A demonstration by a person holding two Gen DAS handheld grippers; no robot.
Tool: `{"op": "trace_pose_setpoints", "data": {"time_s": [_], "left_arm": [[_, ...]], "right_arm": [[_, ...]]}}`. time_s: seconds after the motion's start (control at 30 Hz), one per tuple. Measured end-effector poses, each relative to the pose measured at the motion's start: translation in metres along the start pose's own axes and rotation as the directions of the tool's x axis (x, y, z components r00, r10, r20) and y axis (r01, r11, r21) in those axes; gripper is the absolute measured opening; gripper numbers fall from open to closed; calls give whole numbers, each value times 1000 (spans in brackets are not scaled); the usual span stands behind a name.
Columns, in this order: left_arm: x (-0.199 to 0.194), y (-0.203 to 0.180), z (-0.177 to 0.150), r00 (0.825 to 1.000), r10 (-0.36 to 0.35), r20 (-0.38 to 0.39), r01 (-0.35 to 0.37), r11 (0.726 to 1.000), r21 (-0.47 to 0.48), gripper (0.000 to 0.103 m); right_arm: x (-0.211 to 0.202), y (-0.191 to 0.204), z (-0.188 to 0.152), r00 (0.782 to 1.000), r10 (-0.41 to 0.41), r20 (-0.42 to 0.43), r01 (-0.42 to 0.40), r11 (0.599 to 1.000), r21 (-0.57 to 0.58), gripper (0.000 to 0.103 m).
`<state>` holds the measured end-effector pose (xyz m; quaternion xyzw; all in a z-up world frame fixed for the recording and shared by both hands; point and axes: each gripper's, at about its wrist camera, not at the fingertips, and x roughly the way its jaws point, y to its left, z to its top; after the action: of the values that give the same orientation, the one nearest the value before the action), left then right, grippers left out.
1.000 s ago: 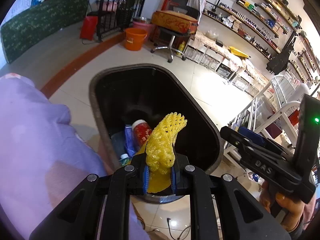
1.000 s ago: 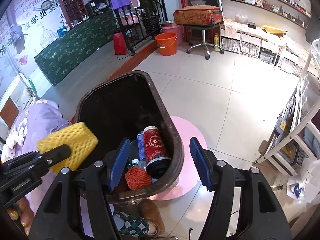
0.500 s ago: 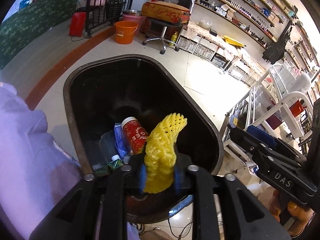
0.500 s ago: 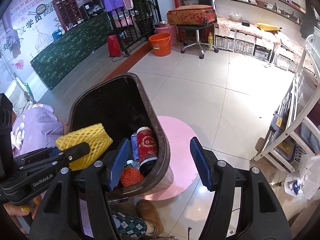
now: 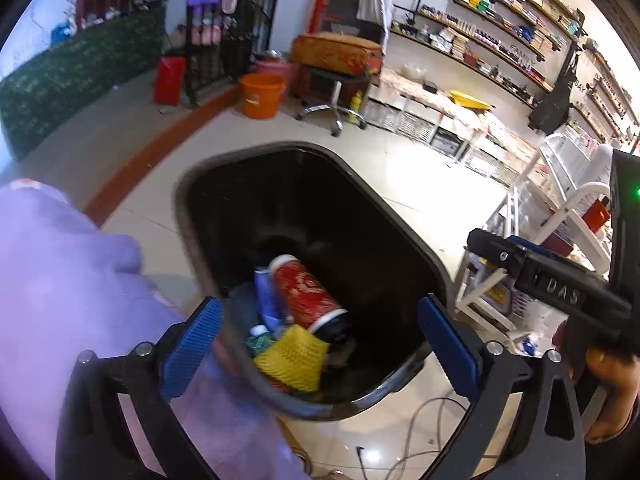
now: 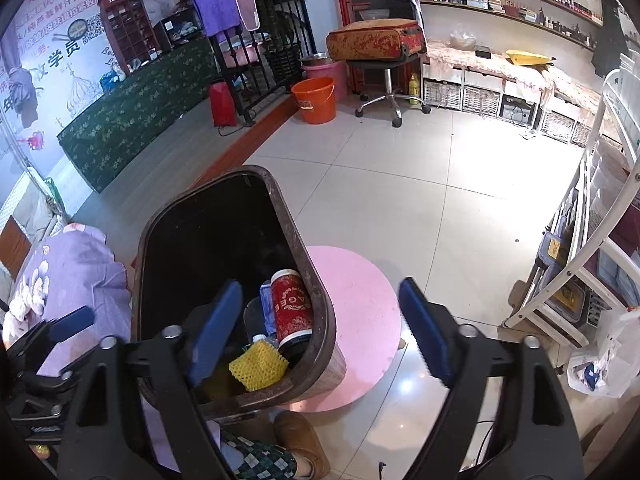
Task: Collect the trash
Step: 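Lower the yellow foam net into the black bin and open the left tool, then move both tools back over the table toward the white tissues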
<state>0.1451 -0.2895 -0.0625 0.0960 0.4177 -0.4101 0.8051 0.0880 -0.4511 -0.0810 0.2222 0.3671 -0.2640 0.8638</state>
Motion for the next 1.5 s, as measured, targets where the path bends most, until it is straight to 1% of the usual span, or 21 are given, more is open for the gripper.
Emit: {"op": "trace_pose_setpoints", "data": {"time_s": [0.1,0.2,0.27,0.4,0.53,0.57,0.63,0.7,0.77,0.83,0.97,1.0,1.03,1.1,1.17,1.23,1.3,1.37,1.4,1.5], "left_arm": [[-14,8,-4,999,30,23,-30,1000,-6,97],[-29,18,-11,997,73,41,-72,997,-25,97],[-41,28,-18,991,120,57,-118,992,-37,97],[-59,48,-31,980,188,67,-184,980,-71,97],[-79,79,-49,966,251,60,-240,959,-150,97],[-83,85,-52,963,266,55,-254,953,-164,97],[-92,98,-62,953,301,44,-287,936,-202,97],[-101,111,-70,945,326,36,-308,921,-238,97],[-113,124,-80,931,364,30,-342,897,-281,97],[-125,138,-92,919,392,25,-364,875,-320,97],[-148,163,-114,911,412,20,-369,835,-409,97],[-153,168,-118,908,418,18,-371,824,-428,97],[-158,174,-122,905,426,16,-373,811,-451,97],[-168,181,-128,898,439,19,-376,790,-484,97],[-179,193,-134,891,452,26,-375,769,-518,97],[-187,202,-138,887,461,29,-374,754,-541,97],[-193,209,-142,884,467,29,-374,741,-558,97],[-198,217,-147,885,465,30,-366,734,-572,97],[-199,220,-149,885,464,29,-364,731,-577,97],[-201,226,-154,888,460,26,-357,724,-591,97]], "right_arm": [[1,6,0,1000,26,-5,-26,1000,-15,86],[3,22,-3,998,62,-20,-63,997,-46,86],[3,37,-4,996,87,-26,-89,993,-77,86],[5,65,-9,990,133,-43,-137,981,-136,86],[6,97,-15,979,189,-73,-200,960,-197,86],[4,111,-20,975,209,-80,-221,950,-221,86],[3,127,-23,968,232,-97,-249,936,-250,86],[2,149,-30,957,261,-122,-287,911,-296,86],[2,166,-35,950,277,-141,-310,891,-331,86],[2,187,-41,939,298,-170,-341,866,-366,86],[2,228,-54,918,331,-221,-396,808,-437,86],[1,244,-57,910,341,-235,-414,783,-464,86],[0,251,-60,906,347,-242,-422,771,-477,86],[0,274,-64,893,363,-265,-450,730,-515,86],[-1,295,-68,884,374,-280,-467,694,-548,86],[1,322,-72,875,382,-297,-483,647,-591,86],[4,340,-73,865,388,-319,-500,613,-612,86],[9,359,-73,855,390,-342,-516,580,-631,84],[12,375,-74,851,388,-353,-522,558,-645,83],[21,409,-78,850,377,-368,-521,501,-691,78]]}}
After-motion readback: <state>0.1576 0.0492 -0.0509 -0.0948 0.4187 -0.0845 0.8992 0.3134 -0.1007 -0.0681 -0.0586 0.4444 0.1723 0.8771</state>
